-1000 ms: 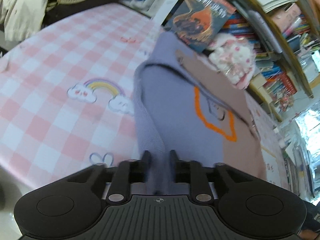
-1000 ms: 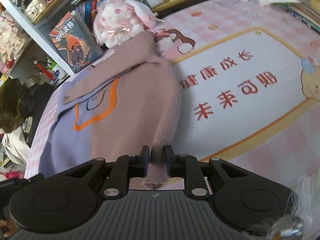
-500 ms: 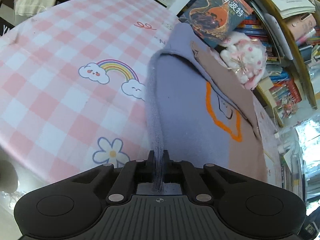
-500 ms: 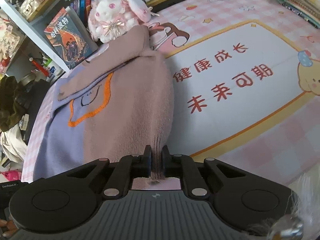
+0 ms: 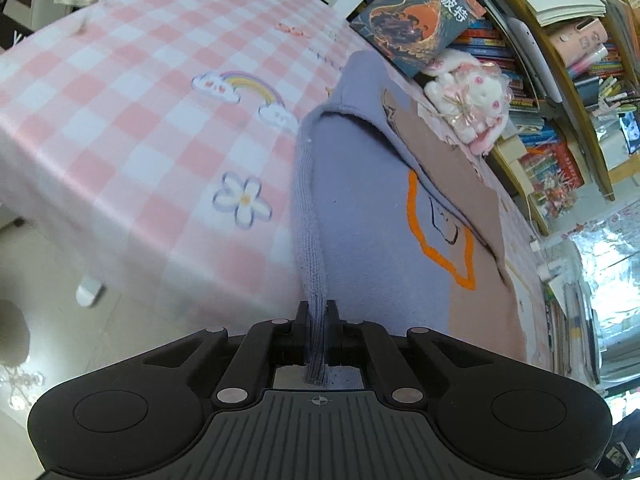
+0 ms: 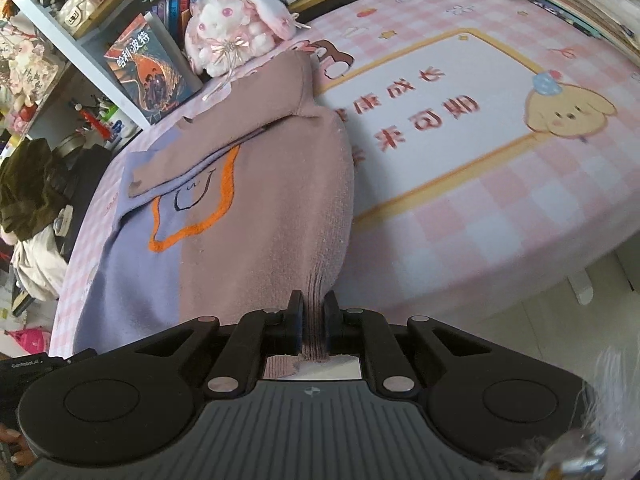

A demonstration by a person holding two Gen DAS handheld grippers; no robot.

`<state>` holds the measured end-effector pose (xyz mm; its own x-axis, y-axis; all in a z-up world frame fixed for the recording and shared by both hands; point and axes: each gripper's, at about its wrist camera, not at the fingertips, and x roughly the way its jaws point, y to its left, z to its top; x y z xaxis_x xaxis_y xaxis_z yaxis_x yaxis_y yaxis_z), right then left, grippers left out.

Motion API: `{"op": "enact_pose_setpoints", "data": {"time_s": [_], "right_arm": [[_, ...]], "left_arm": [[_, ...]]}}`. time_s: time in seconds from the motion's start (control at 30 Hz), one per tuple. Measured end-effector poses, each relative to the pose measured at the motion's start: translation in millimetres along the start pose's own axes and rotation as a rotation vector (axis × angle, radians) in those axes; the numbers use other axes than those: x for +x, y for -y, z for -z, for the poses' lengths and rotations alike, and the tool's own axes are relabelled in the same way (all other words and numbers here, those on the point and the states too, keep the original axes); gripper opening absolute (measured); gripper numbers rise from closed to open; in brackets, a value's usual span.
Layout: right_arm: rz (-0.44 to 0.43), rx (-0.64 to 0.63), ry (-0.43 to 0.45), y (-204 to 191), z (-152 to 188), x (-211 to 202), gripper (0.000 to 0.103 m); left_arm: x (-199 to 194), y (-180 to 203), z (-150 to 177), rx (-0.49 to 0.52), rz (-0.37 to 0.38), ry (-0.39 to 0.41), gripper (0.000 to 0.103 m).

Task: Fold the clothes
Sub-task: 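Lift the hem with both grippers and fold it up toward the collar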

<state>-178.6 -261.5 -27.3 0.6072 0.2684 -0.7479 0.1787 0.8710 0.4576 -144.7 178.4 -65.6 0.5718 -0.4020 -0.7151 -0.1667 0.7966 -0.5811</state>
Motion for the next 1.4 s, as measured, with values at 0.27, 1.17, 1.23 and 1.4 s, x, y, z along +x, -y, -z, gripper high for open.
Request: {"op": "enact_pose_setpoints", "data": {"time_s": [0.27, 1.17, 1.23, 1.4], "right_arm": [[-0.025, 0.041, -0.031, 17, 17, -20, 0.008], [-0.27, 0.302, 0.304, -10, -182, 36, 0.009], [-0.252, 0.305, 0.295, -11, -195, 53, 0.009], [-0.178, 0.315, 0.26, -11, -219, 95, 0.009]], "left_arm": [[-18, -3, 19, -0.076, 0.062, 0.011, 0.004], [56, 69, -175, -0.131, 0.291, 0.228, 0.004], [71, 68, -186, -0.129, 0.269, 0.21, 0.004], [109, 63, -203, -0.127, 0.198, 0.142, 0.005]]}}
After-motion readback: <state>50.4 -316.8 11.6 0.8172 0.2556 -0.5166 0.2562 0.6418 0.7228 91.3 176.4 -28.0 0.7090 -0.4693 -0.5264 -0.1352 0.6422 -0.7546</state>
